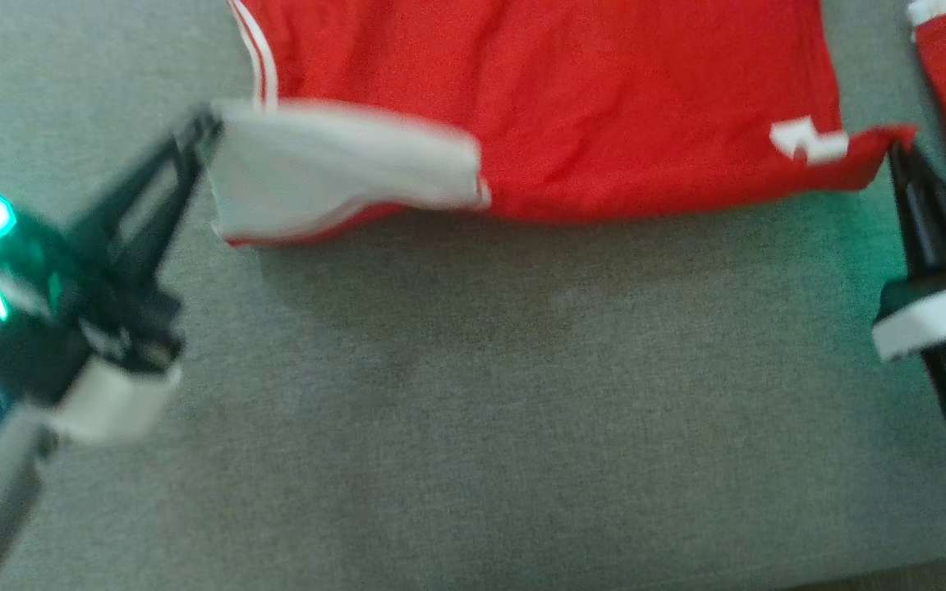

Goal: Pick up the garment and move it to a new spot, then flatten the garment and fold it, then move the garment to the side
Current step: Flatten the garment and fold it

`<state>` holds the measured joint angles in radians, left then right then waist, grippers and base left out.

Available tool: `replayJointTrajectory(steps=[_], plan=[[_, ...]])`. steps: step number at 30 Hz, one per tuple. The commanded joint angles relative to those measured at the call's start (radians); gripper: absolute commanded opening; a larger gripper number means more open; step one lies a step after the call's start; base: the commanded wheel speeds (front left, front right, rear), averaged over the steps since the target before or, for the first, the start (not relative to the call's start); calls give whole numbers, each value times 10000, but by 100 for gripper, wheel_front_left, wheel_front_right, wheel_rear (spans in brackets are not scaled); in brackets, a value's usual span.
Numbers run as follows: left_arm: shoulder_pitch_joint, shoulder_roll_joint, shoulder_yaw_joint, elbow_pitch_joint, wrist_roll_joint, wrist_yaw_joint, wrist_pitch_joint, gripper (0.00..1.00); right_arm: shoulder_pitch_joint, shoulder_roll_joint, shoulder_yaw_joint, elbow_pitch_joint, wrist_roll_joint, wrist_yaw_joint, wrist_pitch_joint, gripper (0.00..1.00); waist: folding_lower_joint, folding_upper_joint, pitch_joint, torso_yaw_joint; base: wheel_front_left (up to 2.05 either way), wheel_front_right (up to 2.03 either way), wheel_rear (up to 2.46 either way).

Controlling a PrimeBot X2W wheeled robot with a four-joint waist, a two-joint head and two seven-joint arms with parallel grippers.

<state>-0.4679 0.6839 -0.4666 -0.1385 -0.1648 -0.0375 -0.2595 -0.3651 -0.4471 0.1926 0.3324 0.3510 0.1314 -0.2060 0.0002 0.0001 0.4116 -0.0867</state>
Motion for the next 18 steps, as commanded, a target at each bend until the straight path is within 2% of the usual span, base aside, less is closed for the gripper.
replayJointTrajectory(steps=[1, 6, 16, 17, 18], plan=[[-867, 292, 480, -31, 126, -83, 0, 0, -278, -253, 114, -114, 27, -7, 20, 0, -2, -1, 361, -132, 0, 0, 0], [-2770, 22, 16, 1035, 566, -531, 154, 0, -1342, -272, 231, 294, 53, -7, 42, 0, -2, -1, 985, -222, 0, 0, 0], [-5048, -472, -1048, 3301, 960, -857, 197, 0, -2893, -253, 416, 1135, -243, -7, -127, 0, -2, -1, 1755, -240, 0, 0, 0], [-5168, -545, -1095, 3537, 954, -862, 180, 6, -3009, -229, 496, 1234, -271, -7, -154, 0, -2, -1, 1784, -237, 0, 0, 0], [-5253, -612, -1112, 3779, 931, -863, 169, 39, -3109, -205, 593, 1323, -281, -7, -185, 31, -2, -1, 1807, -233, 0, 0, 0]])
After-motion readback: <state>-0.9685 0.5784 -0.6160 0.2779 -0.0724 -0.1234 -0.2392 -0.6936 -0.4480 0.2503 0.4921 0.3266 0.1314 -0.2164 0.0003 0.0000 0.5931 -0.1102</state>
